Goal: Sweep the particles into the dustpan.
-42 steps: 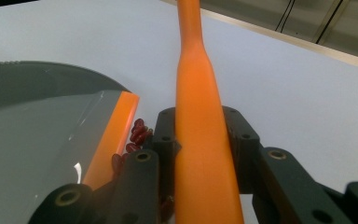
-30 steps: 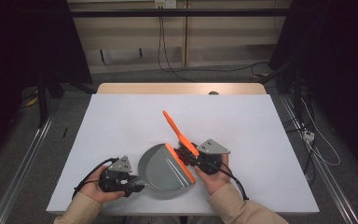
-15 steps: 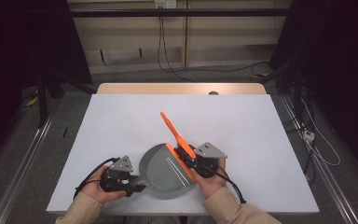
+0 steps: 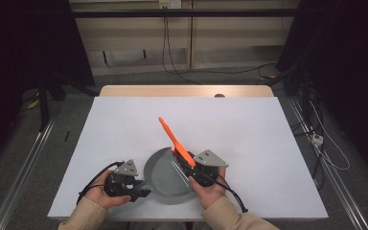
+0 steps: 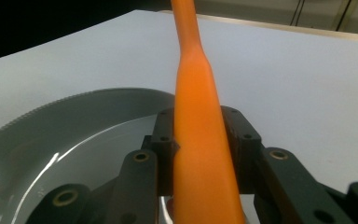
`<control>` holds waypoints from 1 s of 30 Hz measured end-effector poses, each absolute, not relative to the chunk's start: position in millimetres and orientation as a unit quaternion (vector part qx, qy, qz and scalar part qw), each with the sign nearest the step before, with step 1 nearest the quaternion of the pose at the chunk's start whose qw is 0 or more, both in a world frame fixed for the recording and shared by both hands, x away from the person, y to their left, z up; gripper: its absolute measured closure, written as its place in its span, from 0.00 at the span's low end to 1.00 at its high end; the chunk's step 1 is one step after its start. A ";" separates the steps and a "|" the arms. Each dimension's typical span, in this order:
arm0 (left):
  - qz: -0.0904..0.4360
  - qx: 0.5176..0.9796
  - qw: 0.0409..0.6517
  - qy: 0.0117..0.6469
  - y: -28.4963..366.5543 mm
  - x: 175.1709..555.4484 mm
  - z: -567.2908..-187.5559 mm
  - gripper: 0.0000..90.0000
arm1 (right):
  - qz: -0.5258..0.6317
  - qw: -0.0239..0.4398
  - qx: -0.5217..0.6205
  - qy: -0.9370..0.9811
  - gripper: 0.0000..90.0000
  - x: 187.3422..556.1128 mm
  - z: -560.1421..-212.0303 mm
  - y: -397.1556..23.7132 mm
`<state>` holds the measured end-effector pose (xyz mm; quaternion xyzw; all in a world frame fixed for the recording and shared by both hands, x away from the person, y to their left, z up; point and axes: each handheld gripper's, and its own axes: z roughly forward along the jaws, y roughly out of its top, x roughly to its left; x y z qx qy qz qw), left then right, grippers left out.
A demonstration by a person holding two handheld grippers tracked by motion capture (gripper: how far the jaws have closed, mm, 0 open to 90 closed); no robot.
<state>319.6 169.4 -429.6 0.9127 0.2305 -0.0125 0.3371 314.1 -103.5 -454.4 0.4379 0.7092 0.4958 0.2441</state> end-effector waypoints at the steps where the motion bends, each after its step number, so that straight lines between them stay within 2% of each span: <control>1: -0.012 0.913 0.337 0.231 169.6 319.6 -429.5 0.69 | 0.497 0.246 0.438 0.708 0.77 313.6 -454.0 -102.7; 7: -0.014 0.913 0.338 0.229 170.5 319.9 -430.2 0.69 | 0.523 0.224 0.419 0.708 0.79 309.8 -444.8 -97.6; 9: -0.013 0.912 0.339 0.229 171.1 320.0 -430.0 0.69 | 0.523 0.234 0.413 0.708 0.79 310.4 -443.7 -96.3; 13: -0.014 0.913 0.339 0.229 171.8 320.7 -430.4 0.69 | 0.536 0.226 0.420 0.696 0.79 320.7 -438.9 -108.2; 18: -0.016 0.911 0.341 0.233 173.0 321.5 -430.3 0.69 | 0.538 0.247 0.419 0.688 0.79 335.3 -429.9 -124.0; 26: -0.020 0.910 0.342 0.232 174.2 323.1 -430.0 0.69 | 0.495 0.290 0.415 0.707 0.79 360.5 -445.5 -133.8; 30: -0.022 0.911 0.340 0.234 174.6 324.2 -429.8 0.69 | 0.495 0.272 0.393 0.726 0.79 357.0 -457.3 -115.5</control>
